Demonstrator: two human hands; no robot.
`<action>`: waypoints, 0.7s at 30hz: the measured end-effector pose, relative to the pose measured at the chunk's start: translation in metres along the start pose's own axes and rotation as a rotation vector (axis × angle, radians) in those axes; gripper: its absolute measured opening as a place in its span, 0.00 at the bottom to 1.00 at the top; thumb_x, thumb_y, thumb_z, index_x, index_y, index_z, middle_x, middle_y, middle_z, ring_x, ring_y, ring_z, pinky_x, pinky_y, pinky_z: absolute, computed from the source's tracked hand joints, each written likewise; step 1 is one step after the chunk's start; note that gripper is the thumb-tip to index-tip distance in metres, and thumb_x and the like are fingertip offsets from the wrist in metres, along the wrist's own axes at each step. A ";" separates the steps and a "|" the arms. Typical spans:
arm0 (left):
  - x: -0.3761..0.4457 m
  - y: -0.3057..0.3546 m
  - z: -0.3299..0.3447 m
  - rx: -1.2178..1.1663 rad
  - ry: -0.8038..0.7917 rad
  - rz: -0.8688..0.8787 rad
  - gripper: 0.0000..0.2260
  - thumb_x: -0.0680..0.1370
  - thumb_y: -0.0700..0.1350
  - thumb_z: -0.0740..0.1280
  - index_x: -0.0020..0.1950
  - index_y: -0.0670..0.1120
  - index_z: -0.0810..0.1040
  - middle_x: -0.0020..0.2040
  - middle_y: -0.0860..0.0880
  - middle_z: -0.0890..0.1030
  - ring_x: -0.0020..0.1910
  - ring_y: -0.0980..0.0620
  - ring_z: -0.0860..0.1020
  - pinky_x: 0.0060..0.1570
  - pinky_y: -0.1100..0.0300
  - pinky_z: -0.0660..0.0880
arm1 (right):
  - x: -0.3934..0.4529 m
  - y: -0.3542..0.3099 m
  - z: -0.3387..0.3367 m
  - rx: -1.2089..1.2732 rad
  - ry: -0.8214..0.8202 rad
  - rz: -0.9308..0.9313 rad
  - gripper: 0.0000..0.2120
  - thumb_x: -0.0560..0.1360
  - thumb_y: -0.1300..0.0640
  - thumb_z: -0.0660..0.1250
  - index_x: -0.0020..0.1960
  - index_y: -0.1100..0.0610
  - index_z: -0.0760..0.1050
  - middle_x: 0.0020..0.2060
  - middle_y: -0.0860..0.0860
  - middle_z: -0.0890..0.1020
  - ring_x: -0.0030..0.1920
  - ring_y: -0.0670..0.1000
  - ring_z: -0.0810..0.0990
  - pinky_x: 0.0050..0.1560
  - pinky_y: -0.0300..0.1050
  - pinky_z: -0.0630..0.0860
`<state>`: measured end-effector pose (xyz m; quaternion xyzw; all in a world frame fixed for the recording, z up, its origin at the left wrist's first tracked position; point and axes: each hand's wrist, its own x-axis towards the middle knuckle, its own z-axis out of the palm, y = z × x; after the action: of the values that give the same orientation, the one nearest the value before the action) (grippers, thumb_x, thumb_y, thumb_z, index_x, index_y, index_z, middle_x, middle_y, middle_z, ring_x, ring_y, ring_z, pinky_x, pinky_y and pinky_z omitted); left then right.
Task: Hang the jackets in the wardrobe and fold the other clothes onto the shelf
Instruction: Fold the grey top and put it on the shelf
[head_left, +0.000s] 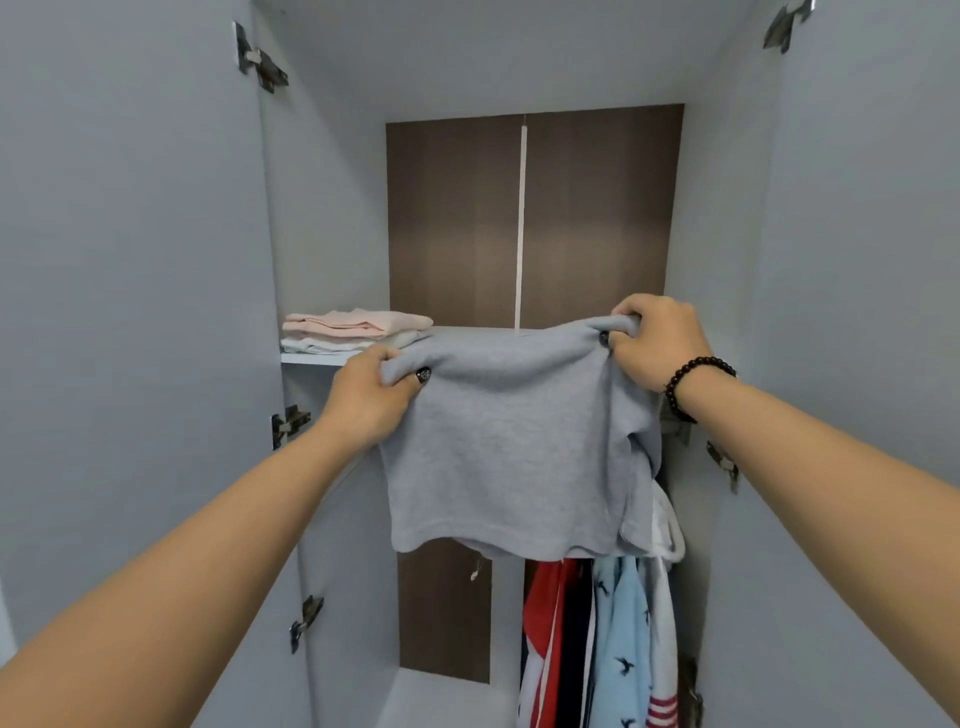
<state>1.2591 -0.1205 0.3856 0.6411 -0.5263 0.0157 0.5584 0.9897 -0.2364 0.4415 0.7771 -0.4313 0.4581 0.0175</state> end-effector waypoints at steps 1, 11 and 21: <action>0.013 0.001 0.007 0.006 -0.006 0.030 0.08 0.75 0.46 0.69 0.37 0.54 0.73 0.34 0.60 0.77 0.37 0.61 0.73 0.33 0.64 0.65 | 0.011 0.006 0.001 -0.014 0.006 0.010 0.08 0.71 0.62 0.63 0.45 0.52 0.77 0.45 0.53 0.82 0.47 0.54 0.78 0.48 0.48 0.77; 0.215 0.032 0.094 0.386 0.000 0.228 0.06 0.76 0.48 0.68 0.47 0.50 0.72 0.49 0.46 0.78 0.51 0.41 0.76 0.49 0.52 0.71 | 0.107 0.061 0.032 -0.104 0.046 0.104 0.05 0.71 0.61 0.64 0.43 0.52 0.77 0.39 0.51 0.77 0.41 0.52 0.75 0.38 0.39 0.70; 0.349 0.056 0.256 0.616 -0.085 0.511 0.08 0.77 0.40 0.62 0.56 0.47 0.74 0.55 0.43 0.79 0.56 0.41 0.76 0.51 0.52 0.65 | 0.161 0.126 0.087 -0.303 -0.052 0.363 0.10 0.70 0.59 0.66 0.51 0.51 0.77 0.42 0.53 0.79 0.43 0.55 0.76 0.42 0.43 0.74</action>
<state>1.2311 -0.5272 0.5405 0.6272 -0.6620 0.2843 0.2958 0.9976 -0.4578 0.4621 0.6868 -0.6281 0.3636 0.0404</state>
